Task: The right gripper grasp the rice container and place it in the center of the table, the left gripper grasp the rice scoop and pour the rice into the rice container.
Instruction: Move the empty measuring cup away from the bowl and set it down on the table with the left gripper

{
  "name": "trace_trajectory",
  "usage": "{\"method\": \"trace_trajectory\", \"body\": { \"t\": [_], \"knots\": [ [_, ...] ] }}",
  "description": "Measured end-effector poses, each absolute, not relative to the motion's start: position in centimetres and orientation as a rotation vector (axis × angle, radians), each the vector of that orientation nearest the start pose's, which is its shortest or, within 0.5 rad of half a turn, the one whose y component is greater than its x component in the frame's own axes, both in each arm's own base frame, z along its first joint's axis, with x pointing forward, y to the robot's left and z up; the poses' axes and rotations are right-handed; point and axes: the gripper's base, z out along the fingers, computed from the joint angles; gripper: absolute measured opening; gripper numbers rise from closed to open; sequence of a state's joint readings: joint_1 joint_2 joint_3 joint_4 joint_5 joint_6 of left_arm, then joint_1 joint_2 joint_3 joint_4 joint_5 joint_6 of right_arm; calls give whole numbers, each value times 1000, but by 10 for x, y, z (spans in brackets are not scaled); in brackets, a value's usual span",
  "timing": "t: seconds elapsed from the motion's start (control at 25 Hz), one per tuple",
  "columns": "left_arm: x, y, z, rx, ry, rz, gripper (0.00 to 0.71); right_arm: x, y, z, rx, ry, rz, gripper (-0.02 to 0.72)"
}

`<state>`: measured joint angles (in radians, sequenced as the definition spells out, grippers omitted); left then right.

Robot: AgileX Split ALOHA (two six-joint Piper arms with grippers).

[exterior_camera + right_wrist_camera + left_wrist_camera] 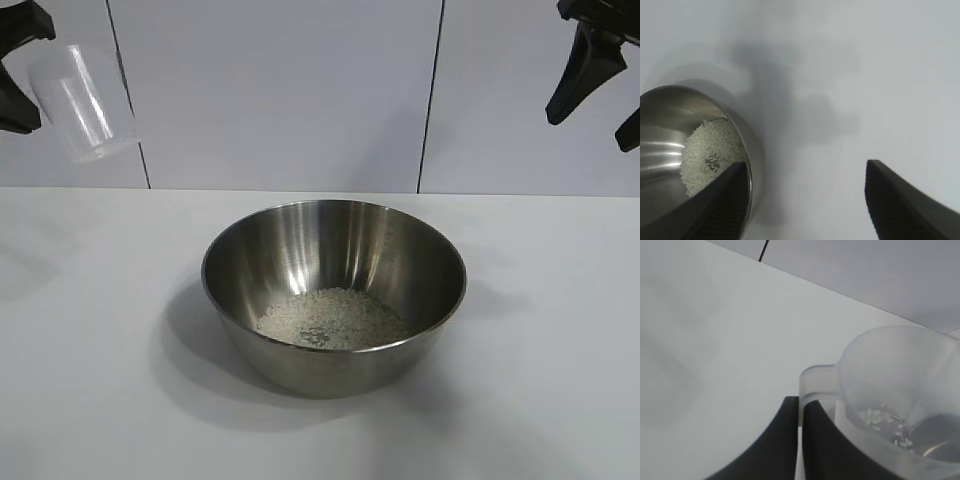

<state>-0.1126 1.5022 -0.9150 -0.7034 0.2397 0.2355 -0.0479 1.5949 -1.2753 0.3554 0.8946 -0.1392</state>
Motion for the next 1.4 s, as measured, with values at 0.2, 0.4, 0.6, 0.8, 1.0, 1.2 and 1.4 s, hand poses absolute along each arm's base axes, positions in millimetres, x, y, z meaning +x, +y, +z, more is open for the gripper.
{"method": "trace_trajectory", "body": {
  "t": [0.2, 0.4, 0.6, 0.8, 1.0, 1.2, 1.4],
  "knots": [
    [318, -46, 244, -357, 2246, -473, 9, 335, 9, 290, 84, 2647, 377, 463],
    [313, -34, 227, -296, 2163, -258, 9, 335, 9, 290, 77, 2647, 375, 463],
    [291, -32, 199, -294, 2090, -109, 9, 336, 9, 290, 77, 2641, 373, 463],
    [269, -38, 184, -200, 1911, -154, 9, 338, 8, 291, 81, 2620, 365, 463],
    [264, -42, 159, -96, 1891, -211, 9, 338, 8, 291, 79, 2619, 364, 463],
    [268, -49, 134, 40, 1866, -208, 9, 338, 8, 291, 79, 2618, 364, 463],
    [269, -50, 114, 111, 1846, -160, 9, 339, 8, 292, 82, 2605, 360, 463]
  ]
}}
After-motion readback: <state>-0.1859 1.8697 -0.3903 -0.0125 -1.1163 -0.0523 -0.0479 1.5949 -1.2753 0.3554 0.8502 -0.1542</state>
